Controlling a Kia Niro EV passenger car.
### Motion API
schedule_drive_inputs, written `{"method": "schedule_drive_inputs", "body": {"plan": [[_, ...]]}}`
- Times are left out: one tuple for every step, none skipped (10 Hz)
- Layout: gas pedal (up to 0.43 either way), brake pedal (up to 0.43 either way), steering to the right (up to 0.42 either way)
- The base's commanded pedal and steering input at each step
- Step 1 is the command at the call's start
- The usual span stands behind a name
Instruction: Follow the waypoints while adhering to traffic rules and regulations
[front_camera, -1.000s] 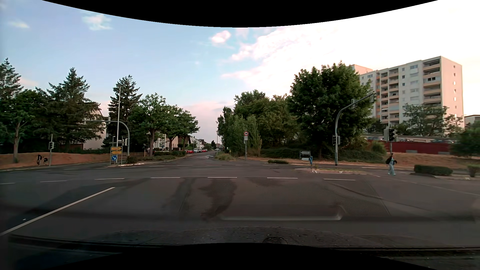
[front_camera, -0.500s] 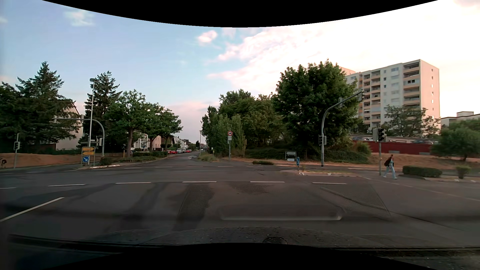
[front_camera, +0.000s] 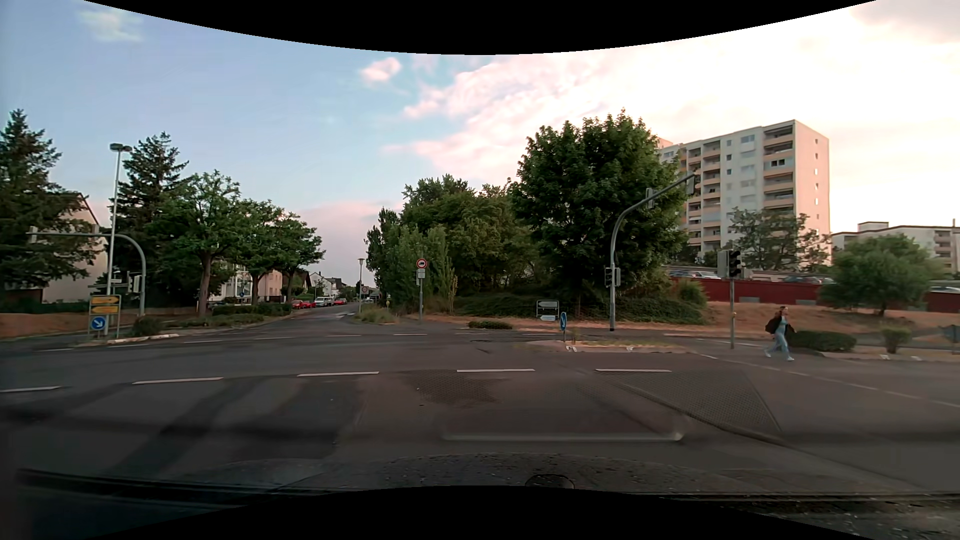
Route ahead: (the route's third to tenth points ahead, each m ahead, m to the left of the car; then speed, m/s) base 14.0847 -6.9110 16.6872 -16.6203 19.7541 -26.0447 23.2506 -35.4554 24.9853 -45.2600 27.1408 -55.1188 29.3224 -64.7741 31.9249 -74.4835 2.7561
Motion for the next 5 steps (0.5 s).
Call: {"method": "schedule_drive_inputs", "body": {"plan": [[0.0,0.0,0.244],[0.0,0.0,0.247],[0.0,0.0,0.251],[0.0,0.0,0.253],[0.0,0.0,0.254]]}}
